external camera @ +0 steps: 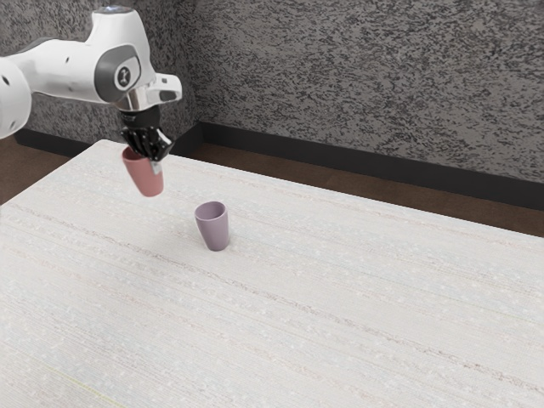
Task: Place the left cup onto the right cup
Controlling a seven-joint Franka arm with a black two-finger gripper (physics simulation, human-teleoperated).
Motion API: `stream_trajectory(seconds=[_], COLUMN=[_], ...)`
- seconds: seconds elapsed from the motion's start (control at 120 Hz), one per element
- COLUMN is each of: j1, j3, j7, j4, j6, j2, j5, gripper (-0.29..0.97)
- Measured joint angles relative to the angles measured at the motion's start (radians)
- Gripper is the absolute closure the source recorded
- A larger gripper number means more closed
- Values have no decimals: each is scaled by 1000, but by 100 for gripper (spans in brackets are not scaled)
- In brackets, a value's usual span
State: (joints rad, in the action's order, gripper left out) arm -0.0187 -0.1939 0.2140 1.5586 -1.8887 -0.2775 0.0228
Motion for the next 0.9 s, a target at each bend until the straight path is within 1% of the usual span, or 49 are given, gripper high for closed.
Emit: stream_trajectory(seconds=[0.367, 0.9], j1=[-7, -29], j3=[77, 85], j7=[3, 4], j4=[-76, -170], j6=[17, 16], j2=[-49, -170], j5=[6, 3], gripper=[78, 78])
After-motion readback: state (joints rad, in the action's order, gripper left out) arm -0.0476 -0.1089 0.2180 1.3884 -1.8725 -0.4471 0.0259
